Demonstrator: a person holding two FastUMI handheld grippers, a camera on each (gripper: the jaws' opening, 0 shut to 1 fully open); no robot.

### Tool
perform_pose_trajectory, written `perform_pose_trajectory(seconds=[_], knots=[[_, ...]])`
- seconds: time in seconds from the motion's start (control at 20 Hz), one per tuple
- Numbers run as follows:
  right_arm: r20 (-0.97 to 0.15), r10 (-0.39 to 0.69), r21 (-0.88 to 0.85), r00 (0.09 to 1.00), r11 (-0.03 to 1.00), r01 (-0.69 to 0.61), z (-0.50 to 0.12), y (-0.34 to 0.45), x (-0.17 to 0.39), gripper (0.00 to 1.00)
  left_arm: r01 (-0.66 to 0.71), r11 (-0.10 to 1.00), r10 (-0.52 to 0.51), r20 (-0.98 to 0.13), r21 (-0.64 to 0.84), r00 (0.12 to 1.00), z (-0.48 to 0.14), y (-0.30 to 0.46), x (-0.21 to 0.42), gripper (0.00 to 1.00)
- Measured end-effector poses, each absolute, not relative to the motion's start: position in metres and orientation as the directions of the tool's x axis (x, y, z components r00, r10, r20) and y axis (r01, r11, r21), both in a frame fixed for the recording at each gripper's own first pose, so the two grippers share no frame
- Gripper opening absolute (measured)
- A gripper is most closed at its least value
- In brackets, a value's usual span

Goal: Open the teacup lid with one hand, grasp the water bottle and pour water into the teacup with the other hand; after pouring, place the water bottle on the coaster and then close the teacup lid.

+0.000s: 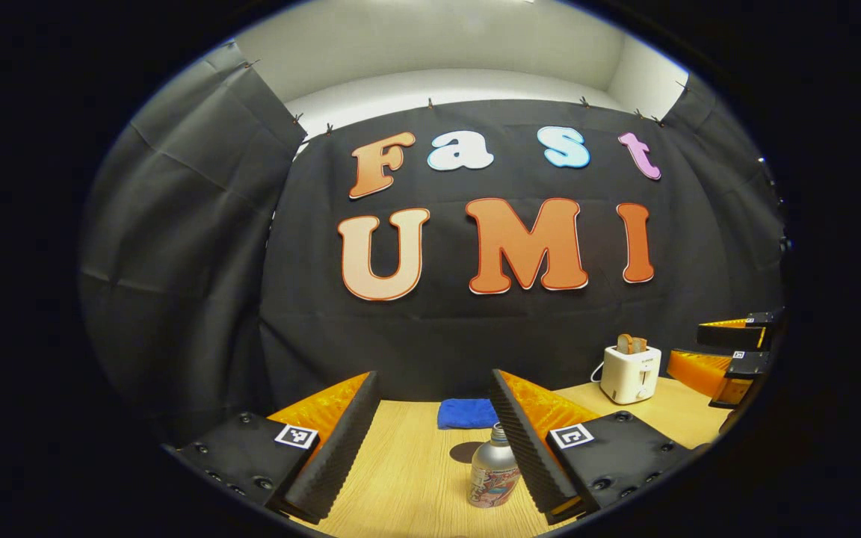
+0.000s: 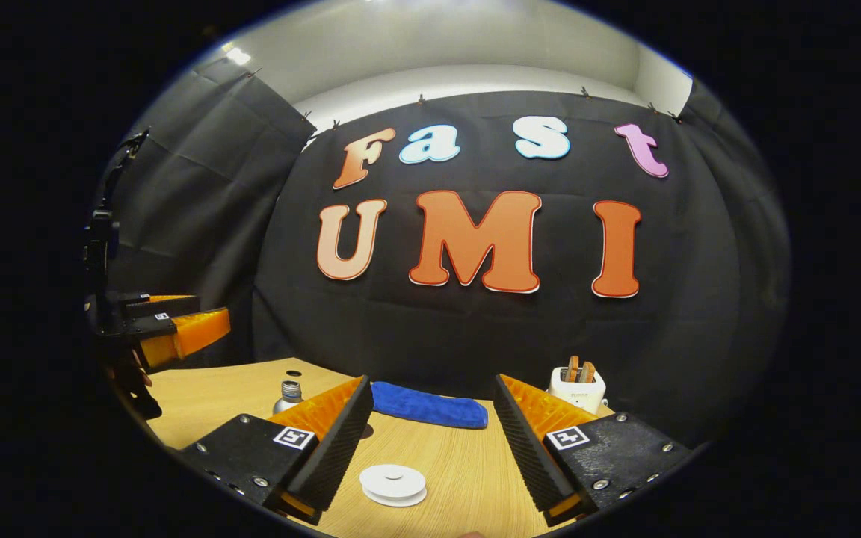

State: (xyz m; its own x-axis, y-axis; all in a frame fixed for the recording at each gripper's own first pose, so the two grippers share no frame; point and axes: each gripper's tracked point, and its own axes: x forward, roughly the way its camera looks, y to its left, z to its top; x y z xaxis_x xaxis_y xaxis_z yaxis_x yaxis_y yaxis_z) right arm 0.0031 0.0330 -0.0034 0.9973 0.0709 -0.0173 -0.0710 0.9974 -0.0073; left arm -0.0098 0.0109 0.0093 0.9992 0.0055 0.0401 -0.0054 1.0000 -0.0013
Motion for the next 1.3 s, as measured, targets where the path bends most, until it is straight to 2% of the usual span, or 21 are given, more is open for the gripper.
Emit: perform_pose_trajectory(seconds=[0.2,0.35,0.45,0.6,0.65,0.7,0.75,0.85,0.95,1.05,1.15,1.3], knots=[[-0.059,0.103,-0.001,0.993,0.995,-0.103,-0.017,0.042,0.006,0.97,-0.01,1.0,0.01,0.04,0.011,0.999,0.011,0.014,-0.014,0.94],[-0.098,0.121,0.004,0.988,0.993,-0.122,-0.032,0.046,0.009,0.91,-0.002,1.0,0.002,0.038,0.016,0.999,0.01,0.013,-0.016,0.94],[-0.128,0.141,0.013,0.982,0.99,-0.14,-0.045,0.053,0.014,0.93,0.002,1.0,-0.003,0.031,0.013,1.0,0.008,0.013,-0.015,0.94],[-0.187,0.16,0.039,0.969,0.987,-0.155,-0.07,0.059,0.019,0.86,0.009,1.0,-0.009,0.019,0.004,1.0,0.002,0.012,-0.017,1.0],[-0.208,0.171,0.045,0.963,0.985,-0.165,-0.079,0.062,0.021,0.86,0.008,1.0,-0.008,0.013,0.0,1.0,-0.001,0.012,-0.016,0.97],[-0.231,0.177,0.046,0.957,0.984,-0.171,-0.088,0.064,0.023,0.86,0.006,1.0,-0.006,0.008,-0.005,1.0,-0.005,0.014,-0.015,1.0],[-0.254,0.18,0.041,0.95,0.984,-0.175,-0.096,0.065,0.024,0.8,0.003,1.0,-0.003,0.002,-0.009,1.0,-0.008,0.015,-0.015,1.0],[-0.286,0.201,0.031,0.937,0.979,-0.201,-0.113,0.073,0.025,0.76,-0.001,1.0,0.001,-0.011,-0.011,1.0,-0.015,0.016,-0.015,1.0],[-0.318,0.207,0.01,0.925,0.976,-0.215,-0.128,0.078,0.028,0.75,0.0,1.0,0.0,-0.026,-0.004,1.0,-0.022,0.014,-0.012,0.97],[-0.356,0.186,-0.007,0.916,0.979,-0.202,-0.15,0.079,0.035,0.75,0.005,1.0,-0.005,-0.034,0.0,0.999,-0.028,0.011,-0.011,1.0],[-0.384,0.198,0.008,0.902,0.977,-0.211,-0.166,0.085,0.039,0.66,0.014,1.0,-0.014,-0.048,0.005,0.999,-0.035,0.008,-0.008,1.0],[-0.4,0.224,0.041,0.889,0.973,-0.227,-0.176,0.093,0.042,0.62,0.016,1.0,-0.015,-0.07,0.012,0.997,-0.046,0.006,-0.009,1.0]])
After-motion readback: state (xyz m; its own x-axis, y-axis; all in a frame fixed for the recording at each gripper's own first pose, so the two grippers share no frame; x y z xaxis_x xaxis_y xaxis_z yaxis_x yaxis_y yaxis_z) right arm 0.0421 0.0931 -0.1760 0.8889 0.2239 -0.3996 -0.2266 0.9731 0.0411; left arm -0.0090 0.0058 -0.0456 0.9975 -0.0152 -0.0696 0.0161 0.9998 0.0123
